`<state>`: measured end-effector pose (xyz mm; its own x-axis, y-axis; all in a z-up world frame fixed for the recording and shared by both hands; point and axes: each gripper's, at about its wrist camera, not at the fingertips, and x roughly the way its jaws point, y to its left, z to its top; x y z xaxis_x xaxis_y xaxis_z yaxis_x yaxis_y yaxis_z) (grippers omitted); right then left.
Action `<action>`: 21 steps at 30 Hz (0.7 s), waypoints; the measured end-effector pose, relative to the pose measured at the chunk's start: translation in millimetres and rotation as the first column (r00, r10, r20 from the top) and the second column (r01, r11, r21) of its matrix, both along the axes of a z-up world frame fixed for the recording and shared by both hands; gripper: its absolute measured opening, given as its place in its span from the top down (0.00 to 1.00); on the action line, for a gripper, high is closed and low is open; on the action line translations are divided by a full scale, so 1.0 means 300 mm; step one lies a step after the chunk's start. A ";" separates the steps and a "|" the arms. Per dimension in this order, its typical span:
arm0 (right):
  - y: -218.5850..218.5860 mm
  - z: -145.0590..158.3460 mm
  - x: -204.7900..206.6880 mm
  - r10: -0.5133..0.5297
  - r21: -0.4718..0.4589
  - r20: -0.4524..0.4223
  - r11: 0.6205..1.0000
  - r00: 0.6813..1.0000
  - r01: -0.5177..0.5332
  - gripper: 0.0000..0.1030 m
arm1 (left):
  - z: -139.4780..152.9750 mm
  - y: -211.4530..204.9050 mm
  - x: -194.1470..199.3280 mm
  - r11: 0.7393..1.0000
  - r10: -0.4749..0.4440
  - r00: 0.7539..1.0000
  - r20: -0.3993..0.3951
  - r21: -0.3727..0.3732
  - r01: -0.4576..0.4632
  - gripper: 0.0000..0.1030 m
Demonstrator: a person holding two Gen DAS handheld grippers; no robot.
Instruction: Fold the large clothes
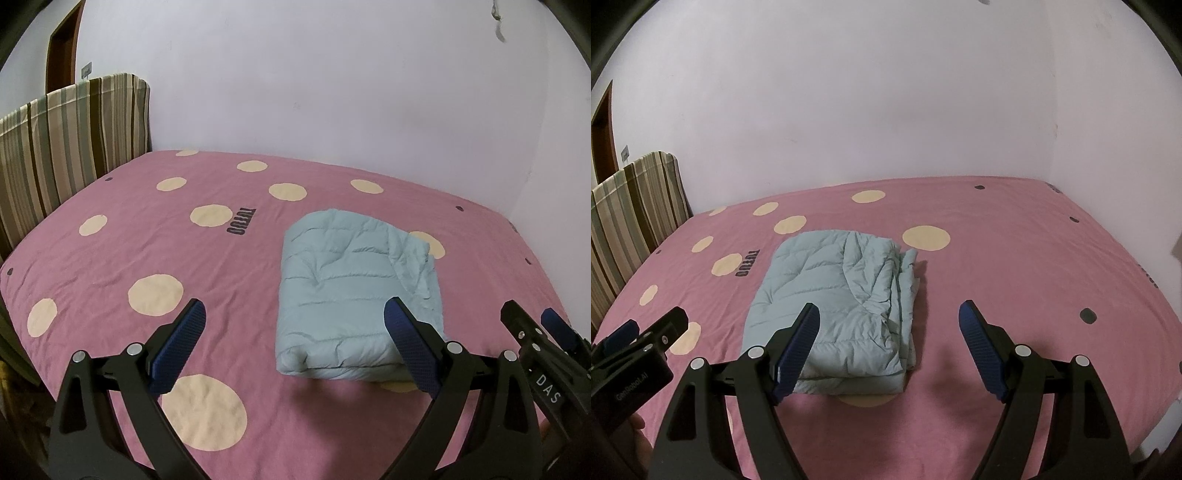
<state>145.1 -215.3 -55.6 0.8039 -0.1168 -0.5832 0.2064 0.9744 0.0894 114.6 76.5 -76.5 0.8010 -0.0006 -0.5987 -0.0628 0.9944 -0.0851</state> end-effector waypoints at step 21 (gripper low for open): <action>-0.001 0.004 -0.001 0.005 -0.001 0.005 1.000 1.000 -0.005 0.26 | 0.030 -0.008 -0.026 1.000 -0.022 0.999 0.032 0.010 0.022 0.06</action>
<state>144.7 -215.7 -54.5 0.8073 -0.1134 -0.5792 0.2012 0.9755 0.0894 106.8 74.3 -67.6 0.8195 -0.0128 -0.5729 -0.0381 0.9963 -0.0767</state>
